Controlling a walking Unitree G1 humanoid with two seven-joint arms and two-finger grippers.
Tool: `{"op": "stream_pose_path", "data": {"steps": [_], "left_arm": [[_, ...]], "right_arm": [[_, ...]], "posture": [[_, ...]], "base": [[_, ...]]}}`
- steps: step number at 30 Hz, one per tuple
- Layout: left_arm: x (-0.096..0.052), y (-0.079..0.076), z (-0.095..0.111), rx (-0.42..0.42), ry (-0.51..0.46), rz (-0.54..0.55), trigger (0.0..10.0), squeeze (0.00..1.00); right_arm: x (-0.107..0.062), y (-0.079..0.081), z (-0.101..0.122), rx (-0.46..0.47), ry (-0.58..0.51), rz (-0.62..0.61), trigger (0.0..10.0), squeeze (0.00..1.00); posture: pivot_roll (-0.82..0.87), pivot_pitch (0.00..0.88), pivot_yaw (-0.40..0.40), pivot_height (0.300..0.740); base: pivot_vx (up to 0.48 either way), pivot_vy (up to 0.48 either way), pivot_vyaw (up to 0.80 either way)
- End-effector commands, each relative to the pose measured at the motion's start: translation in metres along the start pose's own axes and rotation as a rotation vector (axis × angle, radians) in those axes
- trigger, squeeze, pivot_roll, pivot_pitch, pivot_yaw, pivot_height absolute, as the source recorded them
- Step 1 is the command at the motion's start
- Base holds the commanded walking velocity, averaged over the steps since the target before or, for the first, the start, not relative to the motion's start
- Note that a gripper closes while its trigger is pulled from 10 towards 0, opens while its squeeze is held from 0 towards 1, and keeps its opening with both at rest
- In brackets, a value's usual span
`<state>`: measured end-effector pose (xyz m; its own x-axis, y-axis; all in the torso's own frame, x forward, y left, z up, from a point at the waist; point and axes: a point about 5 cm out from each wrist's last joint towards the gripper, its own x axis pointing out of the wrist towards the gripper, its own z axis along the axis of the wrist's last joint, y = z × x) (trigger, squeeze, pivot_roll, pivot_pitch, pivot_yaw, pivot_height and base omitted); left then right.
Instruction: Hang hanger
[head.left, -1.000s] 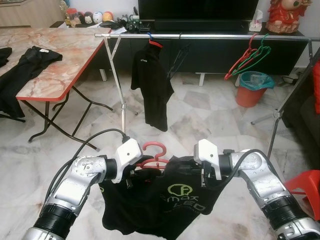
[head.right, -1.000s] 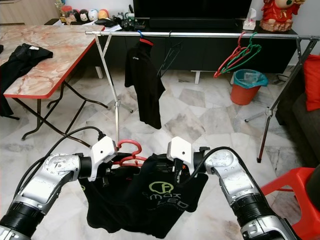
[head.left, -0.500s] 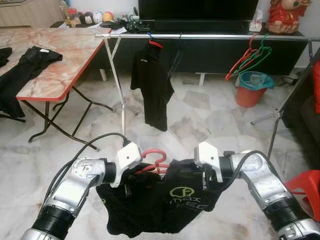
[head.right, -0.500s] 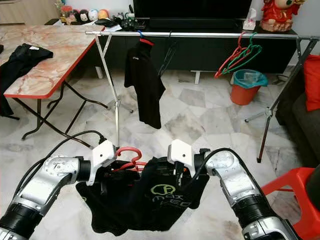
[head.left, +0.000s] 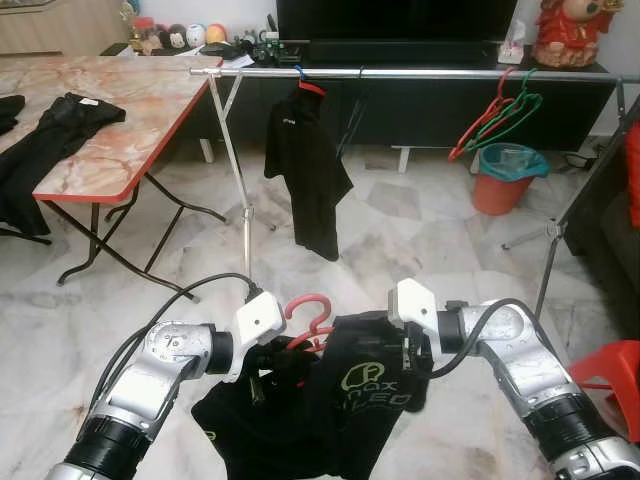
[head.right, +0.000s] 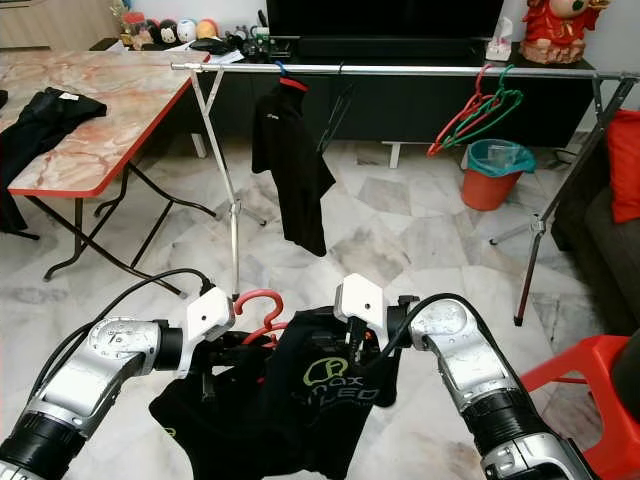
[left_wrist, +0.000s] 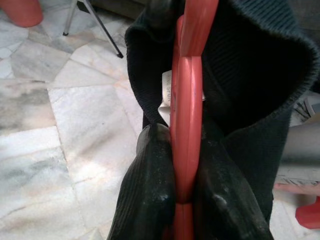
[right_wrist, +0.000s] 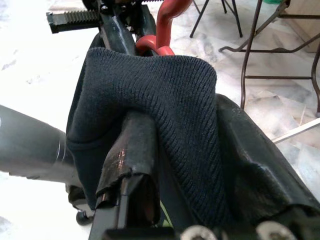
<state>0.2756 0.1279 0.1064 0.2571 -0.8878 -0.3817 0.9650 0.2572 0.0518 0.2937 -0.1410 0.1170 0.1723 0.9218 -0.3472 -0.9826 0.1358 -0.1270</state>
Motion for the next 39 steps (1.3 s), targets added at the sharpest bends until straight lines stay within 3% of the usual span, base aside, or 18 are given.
{"op": "stream_pose_path", "data": {"steps": [1, 14, 15, 16, 17, 18, 30, 39], "left_arm": [[-0.002, 0.003, 0.007, 0.017, -0.023, 0.013, 0.0, 0.00], [-0.004, 0.007, 0.003, 0.013, -0.014, 0.044, 0.0, 0.00], [-0.004, 0.007, 0.003, 0.012, -0.014, 0.046, 0.0, 0.00], [-0.003, 0.007, 0.002, 0.011, -0.013, 0.048, 0.0, 0.00], [-0.003, 0.007, 0.002, 0.011, -0.013, 0.048, 0.0, 0.00], [-0.003, 0.007, 0.002, 0.010, -0.013, 0.049, 0.0, 0.00], [-0.001, 0.006, 0.000, 0.003, -0.011, 0.056, 0.0, 0.00], [0.000, 0.003, -0.004, -0.006, -0.001, 0.052, 0.0, 0.00]], "right_arm": [[-0.001, -0.002, 0.009, -0.031, -0.014, 0.015, 10.0, 1.00], [-0.010, -0.004, 0.007, -0.029, 0.007, -0.008, 10.0, 1.00], [-0.010, -0.004, 0.008, -0.029, 0.004, -0.011, 10.0, 0.84], [-0.011, -0.004, 0.008, -0.029, -0.002, -0.014, 0.8, 0.00], [-0.011, -0.004, 0.008, -0.029, -0.002, -0.014, 0.8, 0.00], [-0.011, -0.004, 0.008, -0.028, -0.008, -0.018, 0.0, 0.00], [-0.016, -0.010, 0.011, -0.041, -0.032, -0.096, 0.0, 0.00], [-0.024, -0.015, 0.026, -0.068, -0.096, -0.166, 0.0, 0.00]], "posture": [[-0.01, 0.000, 0.032, 0.740], [-0.01, 0.000, 0.032, 0.740], [-0.01, 0.000, 0.032, 0.740], [-0.02, 0.000, 0.033, 0.740], [-0.02, 0.000, 0.033, 0.740], [-0.02, 0.000, 0.033, 0.740], [-0.02, 0.000, 0.035, 0.740], [-0.02, 0.000, 0.039, 0.740]], "base": [[0.000, 0.000, 0.00], [0.000, 0.000, 0.00], [0.000, 0.000, 0.00], [0.000, 0.000, 0.00], [0.000, 0.000, 0.00], [0.000, 0.000, 0.00], [0.000, 0.000, 0.00], [0.000, 0.000, 0.00]]}}
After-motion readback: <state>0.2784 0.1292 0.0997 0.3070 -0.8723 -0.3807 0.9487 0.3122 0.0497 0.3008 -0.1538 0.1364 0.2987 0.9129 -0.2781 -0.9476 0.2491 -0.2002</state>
